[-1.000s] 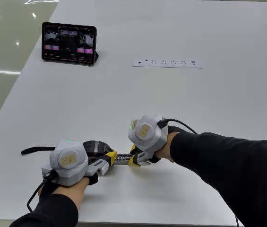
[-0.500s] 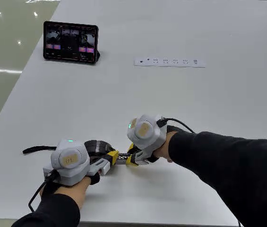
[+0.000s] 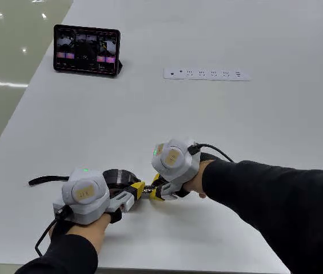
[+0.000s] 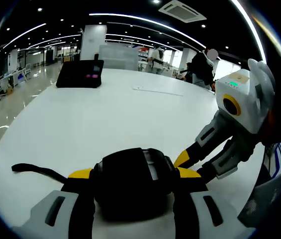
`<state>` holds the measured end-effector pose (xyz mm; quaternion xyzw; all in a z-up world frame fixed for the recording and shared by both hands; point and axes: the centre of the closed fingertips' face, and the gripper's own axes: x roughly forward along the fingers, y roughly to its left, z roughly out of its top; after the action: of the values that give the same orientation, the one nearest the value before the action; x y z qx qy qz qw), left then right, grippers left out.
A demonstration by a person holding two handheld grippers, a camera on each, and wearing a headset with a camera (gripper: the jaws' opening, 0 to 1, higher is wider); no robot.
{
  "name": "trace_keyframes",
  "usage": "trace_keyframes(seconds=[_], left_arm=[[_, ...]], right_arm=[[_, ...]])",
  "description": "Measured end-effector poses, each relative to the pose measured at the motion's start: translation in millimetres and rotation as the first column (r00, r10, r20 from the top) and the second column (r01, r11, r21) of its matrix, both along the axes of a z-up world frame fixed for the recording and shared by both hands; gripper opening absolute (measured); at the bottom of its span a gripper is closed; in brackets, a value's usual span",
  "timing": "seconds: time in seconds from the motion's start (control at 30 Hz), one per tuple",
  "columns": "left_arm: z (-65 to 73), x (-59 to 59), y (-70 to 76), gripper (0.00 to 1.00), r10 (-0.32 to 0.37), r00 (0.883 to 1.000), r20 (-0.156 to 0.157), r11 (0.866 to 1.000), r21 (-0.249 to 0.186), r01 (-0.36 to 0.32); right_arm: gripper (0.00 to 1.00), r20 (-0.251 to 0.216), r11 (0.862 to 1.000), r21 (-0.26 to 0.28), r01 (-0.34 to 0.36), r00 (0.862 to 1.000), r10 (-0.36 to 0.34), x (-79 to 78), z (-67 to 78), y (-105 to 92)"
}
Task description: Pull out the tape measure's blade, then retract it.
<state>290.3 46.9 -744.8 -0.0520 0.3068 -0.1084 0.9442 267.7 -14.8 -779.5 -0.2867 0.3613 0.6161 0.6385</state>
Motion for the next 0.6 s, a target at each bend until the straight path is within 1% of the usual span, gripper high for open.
trace_keyframes(seconds=[0.1, 0.43, 0.6], left_arm=[[0.0, -0.1, -0.3, 0.59, -0.001, 1.0, 0.0, 1.0, 0.001, 0.001], [-0.3, -0.1, -0.3, 0.6, -0.004, 1.0, -0.002, 1.0, -0.001, 0.004], [-0.6, -0.1, 0.0, 0.59, -0.003, 1.0, -0.005, 1.0, -0.004, 0.003]], right_arm=[[0.11, 0.01, 1.0, 0.001, -0.006, 1.0, 0.006, -0.1, -0.3, 2.3], [0.11, 0.01, 1.0, 0.002, -0.011, 1.0, 0.011, 0.4, -1.4, 3.3], [0.11, 0.004, 1.0, 0.013, -0.007, 1.0, 0.007, 1.1, -2.0, 8.1]])
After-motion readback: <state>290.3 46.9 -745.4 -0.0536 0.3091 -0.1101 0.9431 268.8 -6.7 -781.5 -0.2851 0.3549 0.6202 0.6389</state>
